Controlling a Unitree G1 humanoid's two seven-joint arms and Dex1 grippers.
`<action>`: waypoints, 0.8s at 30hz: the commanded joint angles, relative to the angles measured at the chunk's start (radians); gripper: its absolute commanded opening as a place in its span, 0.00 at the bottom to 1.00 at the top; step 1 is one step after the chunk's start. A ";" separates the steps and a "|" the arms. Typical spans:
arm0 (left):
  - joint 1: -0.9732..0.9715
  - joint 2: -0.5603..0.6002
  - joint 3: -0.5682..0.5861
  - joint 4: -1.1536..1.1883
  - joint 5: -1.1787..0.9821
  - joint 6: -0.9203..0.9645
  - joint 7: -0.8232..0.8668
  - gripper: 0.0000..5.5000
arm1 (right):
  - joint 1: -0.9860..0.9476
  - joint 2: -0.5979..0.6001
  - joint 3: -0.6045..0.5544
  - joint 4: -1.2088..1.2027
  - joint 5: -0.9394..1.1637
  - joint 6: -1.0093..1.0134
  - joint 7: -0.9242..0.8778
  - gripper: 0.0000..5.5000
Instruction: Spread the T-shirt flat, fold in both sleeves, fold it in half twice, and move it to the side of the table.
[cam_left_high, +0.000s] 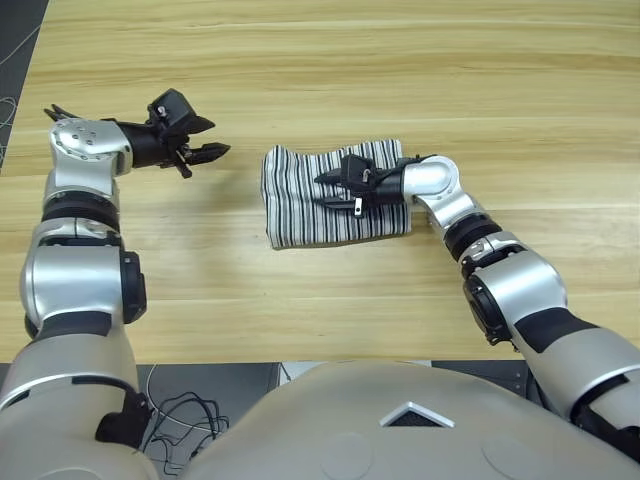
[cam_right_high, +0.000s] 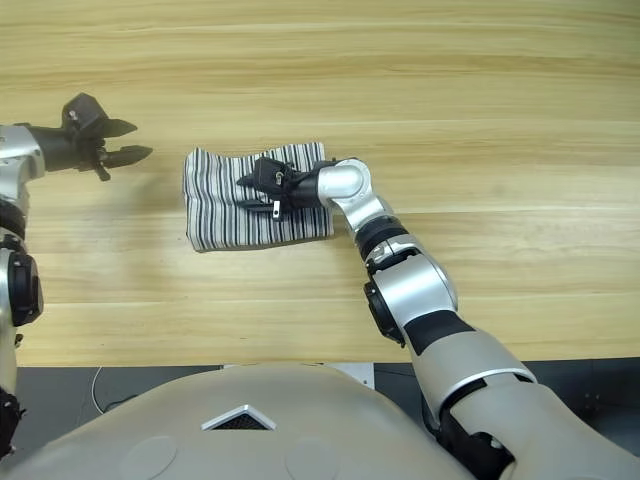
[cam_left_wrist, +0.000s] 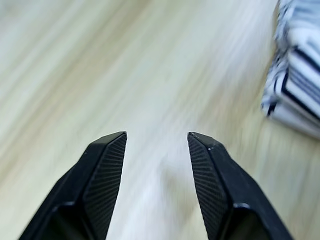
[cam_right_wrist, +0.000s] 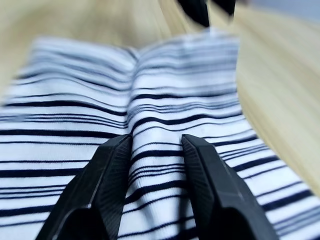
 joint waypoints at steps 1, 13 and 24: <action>-0.022 -0.078 0.113 -0.037 -0.097 -0.022 0.106 0.41 | -0.052 -0.109 0.064 0.084 -0.160 0.221 -0.282 0.33; -0.106 -0.308 0.222 0.037 -0.088 0.028 0.878 0.41 | -0.074 -0.548 -0.100 0.049 -0.128 0.261 -0.684 0.33; -0.066 -0.314 0.117 0.040 0.160 -0.242 1.426 0.41 | -0.092 -0.140 -0.158 0.061 -0.143 -0.020 -1.119 0.33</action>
